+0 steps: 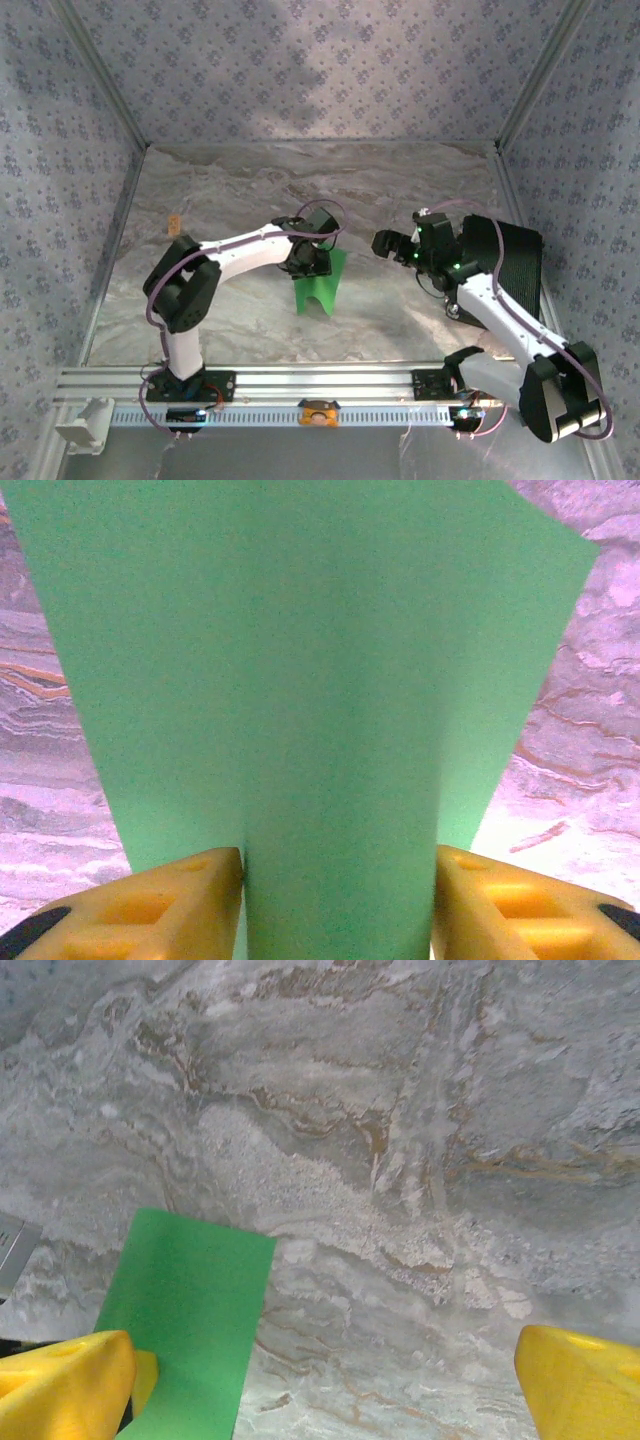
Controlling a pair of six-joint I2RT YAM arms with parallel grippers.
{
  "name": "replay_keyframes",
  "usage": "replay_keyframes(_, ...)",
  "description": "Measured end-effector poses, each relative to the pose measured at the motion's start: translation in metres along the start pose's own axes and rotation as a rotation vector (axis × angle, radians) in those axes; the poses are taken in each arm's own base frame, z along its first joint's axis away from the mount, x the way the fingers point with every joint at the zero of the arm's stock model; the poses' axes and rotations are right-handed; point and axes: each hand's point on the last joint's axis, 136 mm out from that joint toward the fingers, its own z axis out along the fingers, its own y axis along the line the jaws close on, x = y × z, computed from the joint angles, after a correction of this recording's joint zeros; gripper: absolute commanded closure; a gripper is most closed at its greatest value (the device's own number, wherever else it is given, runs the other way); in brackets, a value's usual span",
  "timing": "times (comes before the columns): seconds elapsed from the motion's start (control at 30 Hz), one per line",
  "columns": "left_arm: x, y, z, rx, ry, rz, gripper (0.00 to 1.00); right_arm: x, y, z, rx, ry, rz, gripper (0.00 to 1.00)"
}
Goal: Fold a paper plane with a square sheet of paper (pick it up from the middle)
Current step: First fold the square sheet of paper in half at the center of the table.
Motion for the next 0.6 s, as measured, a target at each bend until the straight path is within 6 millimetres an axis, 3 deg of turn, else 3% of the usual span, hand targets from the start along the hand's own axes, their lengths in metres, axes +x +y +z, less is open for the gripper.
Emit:
replay_keyframes(0.2,-0.011,-0.001,-0.015,0.118,-0.029,-0.076,0.5,-0.003,-0.012,-0.007,0.03,-0.049,0.057,0.01)
replay_keyframes(0.4,-0.023,-0.019,-0.032,0.282,-0.054,-0.118,0.51,0.0,-0.019,-0.006,0.044,-0.054,0.097,0.01)
replay_keyframes(0.6,-0.021,-0.034,-0.031,0.447,-0.049,-0.152,0.51,-0.008,-0.029,-0.011,0.085,-0.111,0.172,0.01)
